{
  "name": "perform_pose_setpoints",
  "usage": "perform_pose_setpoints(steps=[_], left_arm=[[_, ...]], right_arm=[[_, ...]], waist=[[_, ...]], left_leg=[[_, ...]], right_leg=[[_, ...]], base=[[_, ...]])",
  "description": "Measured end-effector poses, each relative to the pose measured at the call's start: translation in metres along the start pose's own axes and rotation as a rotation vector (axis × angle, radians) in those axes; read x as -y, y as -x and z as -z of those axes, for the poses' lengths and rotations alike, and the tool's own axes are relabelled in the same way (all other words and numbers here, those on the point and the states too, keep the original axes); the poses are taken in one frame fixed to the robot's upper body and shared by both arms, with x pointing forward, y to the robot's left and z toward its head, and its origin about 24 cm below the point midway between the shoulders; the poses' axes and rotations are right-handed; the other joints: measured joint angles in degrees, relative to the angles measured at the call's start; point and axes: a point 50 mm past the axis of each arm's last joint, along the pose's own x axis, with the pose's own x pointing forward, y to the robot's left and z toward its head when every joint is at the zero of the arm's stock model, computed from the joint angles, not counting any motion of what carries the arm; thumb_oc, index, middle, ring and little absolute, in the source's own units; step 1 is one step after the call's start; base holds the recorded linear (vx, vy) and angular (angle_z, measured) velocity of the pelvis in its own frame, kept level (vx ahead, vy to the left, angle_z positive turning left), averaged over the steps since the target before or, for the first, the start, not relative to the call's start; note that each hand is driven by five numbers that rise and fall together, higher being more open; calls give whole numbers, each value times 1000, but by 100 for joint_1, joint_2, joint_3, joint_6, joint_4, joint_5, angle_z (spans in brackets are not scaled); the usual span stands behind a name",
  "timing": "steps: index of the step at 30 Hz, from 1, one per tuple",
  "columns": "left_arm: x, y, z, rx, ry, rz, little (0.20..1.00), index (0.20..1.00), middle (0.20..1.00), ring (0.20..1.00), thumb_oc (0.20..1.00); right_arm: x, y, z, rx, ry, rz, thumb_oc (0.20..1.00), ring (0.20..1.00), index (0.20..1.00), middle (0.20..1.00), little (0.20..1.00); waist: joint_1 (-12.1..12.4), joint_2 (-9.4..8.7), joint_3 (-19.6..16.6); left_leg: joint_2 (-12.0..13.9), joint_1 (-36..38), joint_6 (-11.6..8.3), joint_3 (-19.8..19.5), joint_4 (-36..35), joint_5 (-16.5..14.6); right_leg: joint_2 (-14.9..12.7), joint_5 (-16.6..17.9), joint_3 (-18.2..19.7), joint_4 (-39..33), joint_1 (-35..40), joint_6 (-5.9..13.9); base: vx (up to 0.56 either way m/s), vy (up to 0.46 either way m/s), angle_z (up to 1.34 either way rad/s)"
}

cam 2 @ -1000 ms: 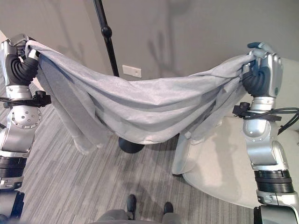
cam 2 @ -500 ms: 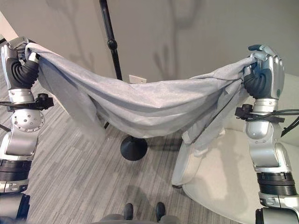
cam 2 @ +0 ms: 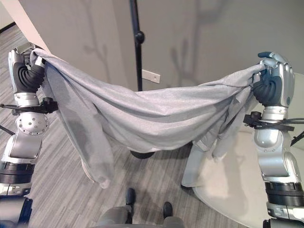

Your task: Hang the clothes on the sofa on the clothes rack.

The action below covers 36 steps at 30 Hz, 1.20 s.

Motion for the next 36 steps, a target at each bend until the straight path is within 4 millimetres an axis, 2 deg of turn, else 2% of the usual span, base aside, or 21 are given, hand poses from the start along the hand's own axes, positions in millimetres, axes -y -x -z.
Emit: perform_pose_setpoints(steps=[2,3,6,8,11,12,13,14,15,16,17,18,19,20,22,24,28,31,36], left_arm=[[-4,-2,-3,17,-3,-11,200,200,200,200,200],[-7,-4,-6,37,-11,-15,200,200,200,200,200],[-12,-7,-7,52,-32,-14,200,200,200,200,200],[-14,-8,-7,59,-44,-13,200,200,200,200,200],[-12,-8,-7,58,-40,-10,200,200,200,200,200],[-10,-7,-7,52,-28,-12,200,200,200,200,200],[-9,-6,-7,49,-21,-12,200,200,200,200,200],[-8,-6,-8,46,-16,-13,200,200,200,200,200],[-7,-6,-8,46,-10,-13,200,200,200,200,200],[-5,-6,-9,44,-3,-4,200,200,200,200,200],[-3,-6,-10,43,11,-4,200,200,200,200,200],[1,-6,-12,48,19,8,200,200,200,200,200],[1,-6,-13,53,17,19,200,200,200,200,200],[3,-1,-10,33,27,20,200,200,200,200,200],[2,6,-8,24,41,17,200,200,200,200,200],[-5,4,-10,38,49,-17,200,200,200,200,200],[-5,5,-9,34,47,-18,200,200,200,200,200],[-10,13,-10,33,54,-7,200,200,200,200,200],[-27,34,-3,-26,252,53,200,200,200,200,200]], right_arm=[[1,-1,-3,10,-5,6,200,200,200,200,200],[1,-1,-6,21,-10,11,200,200,200,200,200],[-1,-1,-7,18,-20,18,200,200,200,200,200],[-2,-2,-8,15,-18,22,200,200,200,200,200],[-4,-2,-5,3,-18,20,200,200,200,200,200],[-4,-1,-3,-7,-12,18,200,200,200,200,200],[-3,-1,-2,-10,-13,21,200,200,200,200,200],[-4,0,-2,-10,-15,20,200,200,200,200,200],[-3,-1,-4,-2,-18,25,200,200,200,200,200],[-3,-1,-4,-2,-17,23,200,200,200,200,200],[-1,0,-3,-3,-10,26,200,200,200,200,200],[0,2,-2,-6,-4,25,200,200,200,200,200],[0,3,-2,-3,0,22,200,200,200,200,200],[2,3,-1,1,5,24,200,200,200,200,200],[6,6,4,-19,22,30,200,200,200,200,200],[6,7,5,-23,24,22,200,200,200,200,200],[6,11,7,-30,34,11,200,200,200,200,200],[10,23,15,-56,74,-29,200,200,200,200,200],[24,29,2,8,35,-48,200,200,200,200,200]], waist=[[18,4,-18],[52,5,-25],[100,-4,-34],[105,-1,-35],[56,36,-41],[-14,113,-56],[-64,188,-79],[-101,170,-106],[-197,182,-103],[-342,195,-109],[-449,206,-117],[-604,176,-131],[-593,44,-164],[-537,27,-214],[-367,306,-369],[-337,270,-366],[-340,197,-379],[-380,147,-374],[-383,143,-380]], left_leg=[[-103,119,86,84,-64,-51],[-148,182,136,179,-146,-43],[-153,185,143,313,-188,-41],[-135,225,144,312,-190,-41],[-126,568,158,244,-316,-51],[-58,788,250,-4,-402,-115],[10,860,430,-209,-401,-292],[4,901,450,-227,-402,-306],[11,904,470,-318,-402,-319],[25,902,410,-433,-401,-270],[4,909,377,-609,-399,-246],[-61,940,335,-784,-395,-217],[-235,1041,293,-809,-399,-250],[-332,1123,225,-820,-402,-336],[-151,1082,39,-786,-402,-457],[-103,1076,-3,-802,-402,-483],[11,1126,-73,-798,-402,-529],[39,1187,-83,-776,-403,-548],[14,1200,-57,-764,-403,-572]], right_leg=[[-115,31,0,21,34,49],[-167,95,4,33,-4,152],[-180,181,-1,142,-167,291],[-159,167,-6,357,-273,312],[-77,-35,17,983,-326,560],[15,-199,70,1524,-476,694],[142,-558,243,1834,-641,696],[259,-680,491,1909,-816,596],[488,-766,648,1968,-1104,517],[768,-690,721,1887,-1439,364],[924,-563,775,1762,-1616,218],[970,-306,768,1366,-1613,215],[876,211,694,1103,-1610,136],[820,591,686,1087,-1567,-212],[873,716,541,390,-1271,-96],[903,950,458,48,-1098,-126],[995,973,436,-4,-1025,-103],[1029,972,443,-6,-963,-146],[1005,957,444,-6,-954,-169]], base=[[171,174,-22],[118,165,-28],[98,154,-27],[126,138,-22],[161,108,-12],[150,57,-1],[130,39,1],[72,14,12],[57,21,44],[45,19,70],[69,17,104],[79,-7,95],[93,-29,69],[99,-31,27],[90,-24,3],[68,-28,2],[38,-23,0],[19,-31,-5],[4,-9,-1]])
